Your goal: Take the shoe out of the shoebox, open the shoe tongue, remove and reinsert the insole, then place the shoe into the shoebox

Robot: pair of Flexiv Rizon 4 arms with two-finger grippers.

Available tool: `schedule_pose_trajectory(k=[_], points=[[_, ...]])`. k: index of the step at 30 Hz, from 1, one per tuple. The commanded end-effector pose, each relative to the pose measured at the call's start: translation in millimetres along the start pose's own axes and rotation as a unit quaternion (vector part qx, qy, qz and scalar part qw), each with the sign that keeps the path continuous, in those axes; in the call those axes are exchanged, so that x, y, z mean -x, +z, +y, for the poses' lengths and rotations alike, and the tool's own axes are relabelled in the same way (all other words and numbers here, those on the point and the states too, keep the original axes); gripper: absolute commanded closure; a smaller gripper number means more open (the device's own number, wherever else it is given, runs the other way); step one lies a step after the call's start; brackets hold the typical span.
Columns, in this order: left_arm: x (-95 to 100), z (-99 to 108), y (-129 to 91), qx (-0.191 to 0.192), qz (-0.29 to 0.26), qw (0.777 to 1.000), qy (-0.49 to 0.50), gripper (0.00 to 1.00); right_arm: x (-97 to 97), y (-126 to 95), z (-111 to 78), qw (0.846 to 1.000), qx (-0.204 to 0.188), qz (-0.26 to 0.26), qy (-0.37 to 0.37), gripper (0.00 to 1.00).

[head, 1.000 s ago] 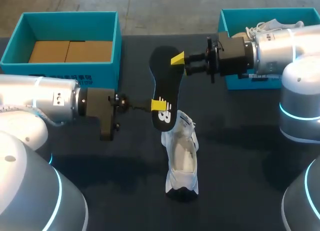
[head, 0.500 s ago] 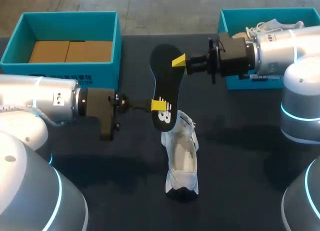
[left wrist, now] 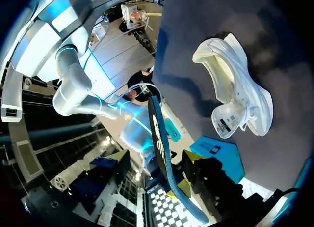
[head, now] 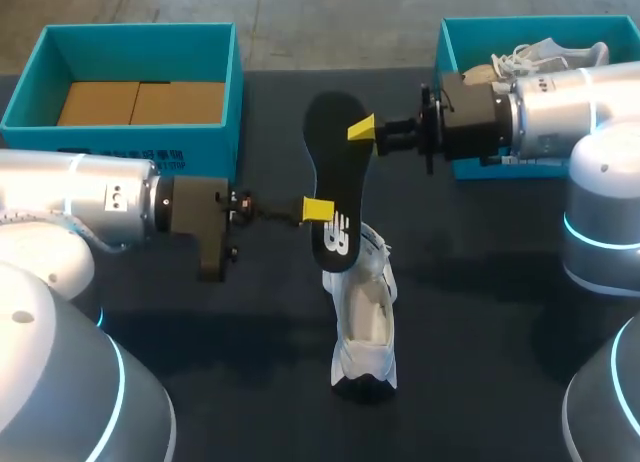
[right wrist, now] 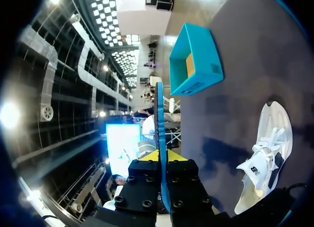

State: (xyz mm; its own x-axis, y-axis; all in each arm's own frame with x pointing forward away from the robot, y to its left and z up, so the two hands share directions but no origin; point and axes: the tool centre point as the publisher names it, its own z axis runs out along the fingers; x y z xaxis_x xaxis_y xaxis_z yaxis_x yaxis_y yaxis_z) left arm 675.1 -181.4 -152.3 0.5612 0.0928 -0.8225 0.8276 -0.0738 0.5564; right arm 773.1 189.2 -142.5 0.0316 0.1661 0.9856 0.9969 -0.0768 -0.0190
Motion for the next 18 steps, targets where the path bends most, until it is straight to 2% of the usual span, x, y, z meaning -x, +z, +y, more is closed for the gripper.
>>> schedule_pose_trajectory(k=[1,8,14,18], points=[[5.6,-4,-16,-0.009,0.018,1.000,-0.007,0.00,6.1,-1,-3.0,1.000,0.004,0.002,-0.003,1.00],[3.9,-3,-42,-0.024,0.055,0.998,-0.025,0.00,19.3,0,-3.8,1.000,0.005,0.004,-0.003,1.00],[1.9,9,-65,-0.030,0.085,0.994,-0.063,0.00,33.8,6,-2.5,1.000,0.004,0.000,-0.004,1.00],[0.3,19,-75,-0.049,0.122,0.987,-0.095,0.00,41.2,10,-2.8,1.000,0.004,0.002,-0.006,1.00]])
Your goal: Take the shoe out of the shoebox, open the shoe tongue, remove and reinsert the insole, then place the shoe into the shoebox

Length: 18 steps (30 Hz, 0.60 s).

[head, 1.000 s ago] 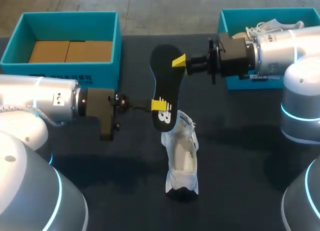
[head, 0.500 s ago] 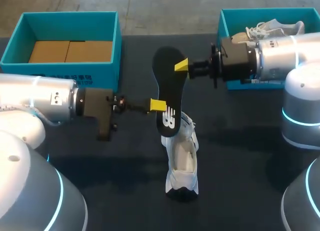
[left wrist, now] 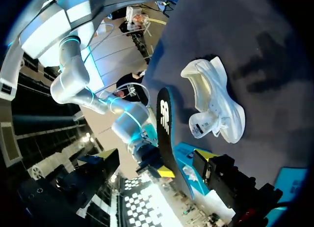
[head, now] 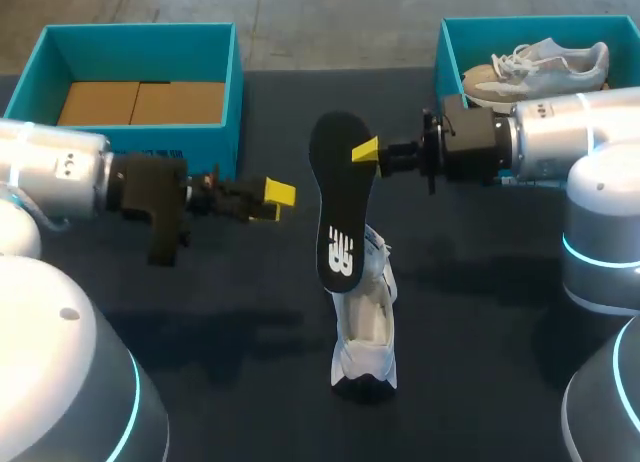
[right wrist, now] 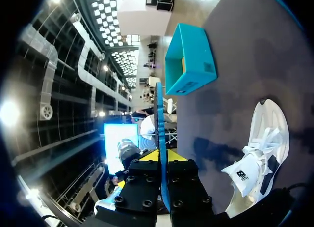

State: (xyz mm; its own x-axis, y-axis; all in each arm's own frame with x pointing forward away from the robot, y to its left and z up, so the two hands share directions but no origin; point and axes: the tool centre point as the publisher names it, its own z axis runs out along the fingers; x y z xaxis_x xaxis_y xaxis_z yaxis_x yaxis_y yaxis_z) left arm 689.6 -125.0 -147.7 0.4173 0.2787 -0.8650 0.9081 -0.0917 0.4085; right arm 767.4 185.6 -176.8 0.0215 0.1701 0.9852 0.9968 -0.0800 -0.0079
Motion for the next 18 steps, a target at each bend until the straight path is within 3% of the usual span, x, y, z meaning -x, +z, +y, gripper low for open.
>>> schedule_pose_trajectory(k=[1,7,9,18], points=[[7.9,9,-23,-0.030,0.048,0.998,-0.020,0.00,8.1,8,1.8,1.000,0.002,0.006,-0.003,1.00],[11.9,19,-31,-0.076,0.089,0.991,-0.061,0.00,14.4,12,1.7,1.000,0.005,0.009,-0.008,1.00],[13.2,24,-34,-0.107,0.139,0.984,-0.035,0.00,17.3,14,1.9,1.000,0.009,0.001,-0.004,1.00],[13.2,24,-34,-0.107,0.139,0.984,-0.035,0.00,19.0,14,1.3,1.000,0.013,-0.005,-0.003,1.00]])
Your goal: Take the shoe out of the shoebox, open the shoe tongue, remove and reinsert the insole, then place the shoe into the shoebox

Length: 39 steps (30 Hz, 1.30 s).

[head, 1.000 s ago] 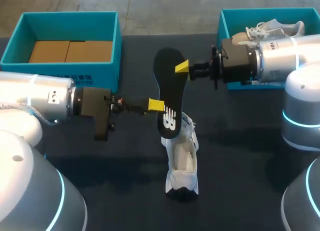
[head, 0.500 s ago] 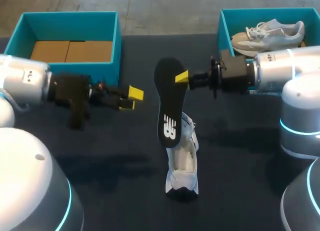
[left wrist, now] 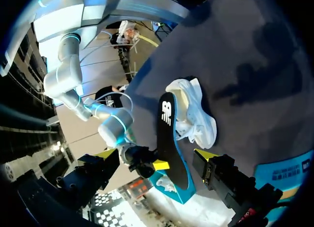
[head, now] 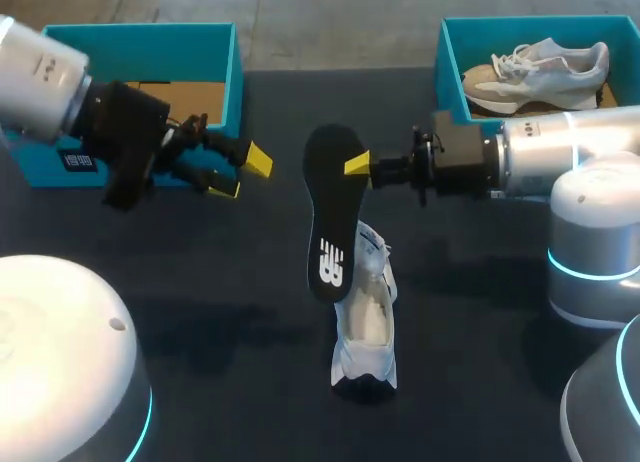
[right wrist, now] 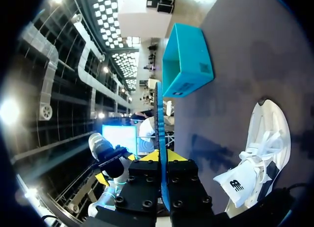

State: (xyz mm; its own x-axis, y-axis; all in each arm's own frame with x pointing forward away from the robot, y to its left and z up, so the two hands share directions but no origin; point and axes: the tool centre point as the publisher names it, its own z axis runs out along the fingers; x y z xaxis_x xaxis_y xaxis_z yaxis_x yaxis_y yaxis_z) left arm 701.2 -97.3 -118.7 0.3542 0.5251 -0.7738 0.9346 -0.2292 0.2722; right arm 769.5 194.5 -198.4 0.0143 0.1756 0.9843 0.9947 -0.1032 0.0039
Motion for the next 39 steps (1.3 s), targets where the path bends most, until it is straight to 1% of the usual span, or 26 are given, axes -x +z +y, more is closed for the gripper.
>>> schedule_pose_trajectory(k=[1,11,12,14,15,17,18,23,26,33,39], points=[[1.0,4,0,-0.015,0.009,1.000,0.000,0.00,-0.8,2,-0.3,1.000,0.001,-0.002,0.001,1.00],[1.0,4,0,-0.015,0.009,1.000,0.000,0.00,-0.8,2,-0.3,1.000,0.001,-0.002,0.001,1.00],[3.5,2,5,-0.021,0.026,0.999,-0.012,0.00,-0.8,2,-0.3,1.000,0.001,-0.002,0.001,1.00],[6.5,0,11,-0.026,0.034,0.999,-0.028,0.00,-0.8,2,-0.3,1.000,0.001,-0.002,0.001,1.00],[7.0,0,15,-0.026,0.055,0.997,-0.040,0.00,0.4,3,-2.4,1.000,-0.002,-0.008,0.003,1.00],[8.3,1,18,-0.032,0.061,0.996,-0.054,0.00,2.4,7,-6.5,1.000,-0.013,-0.017,0.000,1.00],[9.2,2,20,-0.033,0.075,0.994,-0.067,0.00,3.3,7,-7.4,1.000,-0.012,-0.018,0.000,1.00],[14.5,6,23,-0.036,0.110,0.990,-0.084,0.00,4.3,8,-8.1,0.999,-0.019,-0.026,-0.005,1.00],[16.7,11,24,-0.040,0.132,0.985,-0.107,0.00,3.8,7,-6.8,0.999,-0.015,-0.034,-0.002,1.00],[13.1,24,29,-0.053,0.174,0.973,-0.141,0.00,13.3,10,-3.5,0.999,-0.010,-0.038,0.008,1.00],[12.3,37,27,-0.054,0.234,0.960,-0.142,0.00,19.9,12,-0.5,0.999,-0.010,-0.038,0.017,1.00]])
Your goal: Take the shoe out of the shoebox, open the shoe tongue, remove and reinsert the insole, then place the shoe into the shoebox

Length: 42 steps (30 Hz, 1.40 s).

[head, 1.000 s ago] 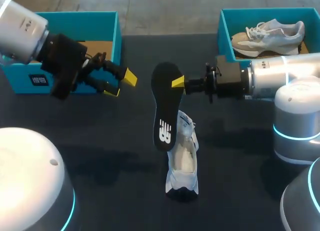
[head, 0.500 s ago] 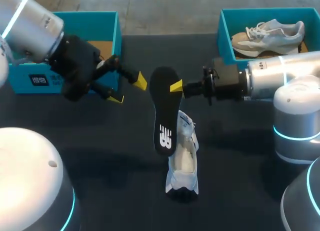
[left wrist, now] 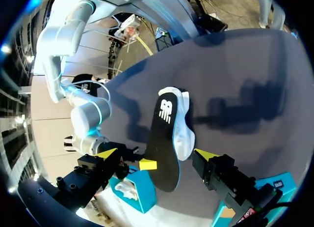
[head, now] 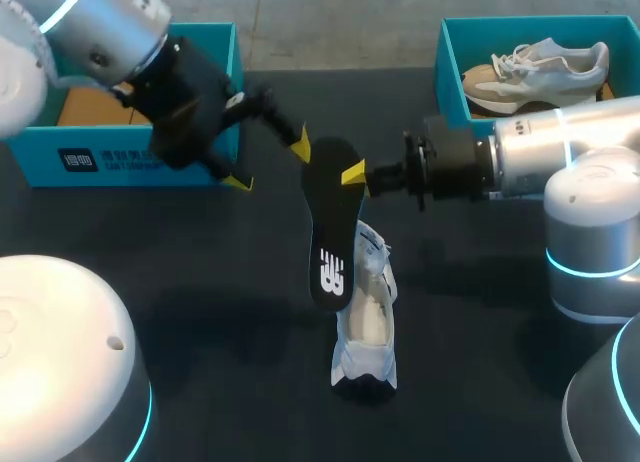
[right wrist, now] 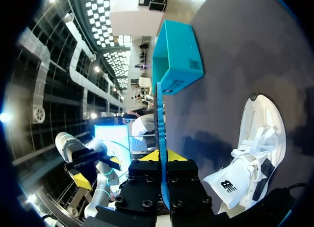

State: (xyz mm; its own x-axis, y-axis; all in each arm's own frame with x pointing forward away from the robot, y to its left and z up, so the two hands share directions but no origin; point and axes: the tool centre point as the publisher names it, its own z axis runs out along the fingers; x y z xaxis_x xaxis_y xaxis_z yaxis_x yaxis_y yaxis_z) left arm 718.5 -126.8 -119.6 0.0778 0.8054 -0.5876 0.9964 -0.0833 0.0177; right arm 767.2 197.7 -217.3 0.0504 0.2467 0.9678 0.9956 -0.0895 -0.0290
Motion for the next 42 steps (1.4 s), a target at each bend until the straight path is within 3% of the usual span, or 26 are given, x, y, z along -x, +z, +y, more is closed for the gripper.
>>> schedule_pose_trajectory(k=[1,11,22,32,42], points=[[8.2,15,-1,-0.006,0.085,0.996,0.004,0.00,2.4,6,2.8,1.000,-0.001,-0.001,0.003,1.00],[8.9,40,-5,0.001,0.172,0.985,0.009,0.00,11.0,12,5.7,1.000,-0.009,-0.013,0.014,1.00],[28.6,65,14,-0.016,0.246,0.969,0.021,0.00,11.7,13,6.0,1.000,-0.010,-0.013,0.015,1.00],[39.4,70,22,-0.027,0.295,0.955,0.021,0.00,11.7,13,6.0,1.000,-0.010,-0.013,0.015,1.00],[38.4,66,23,-0.013,0.302,0.953,0.011,0.00,11.7,13,6.0,1.000,-0.010,-0.013,0.015,1.00]])
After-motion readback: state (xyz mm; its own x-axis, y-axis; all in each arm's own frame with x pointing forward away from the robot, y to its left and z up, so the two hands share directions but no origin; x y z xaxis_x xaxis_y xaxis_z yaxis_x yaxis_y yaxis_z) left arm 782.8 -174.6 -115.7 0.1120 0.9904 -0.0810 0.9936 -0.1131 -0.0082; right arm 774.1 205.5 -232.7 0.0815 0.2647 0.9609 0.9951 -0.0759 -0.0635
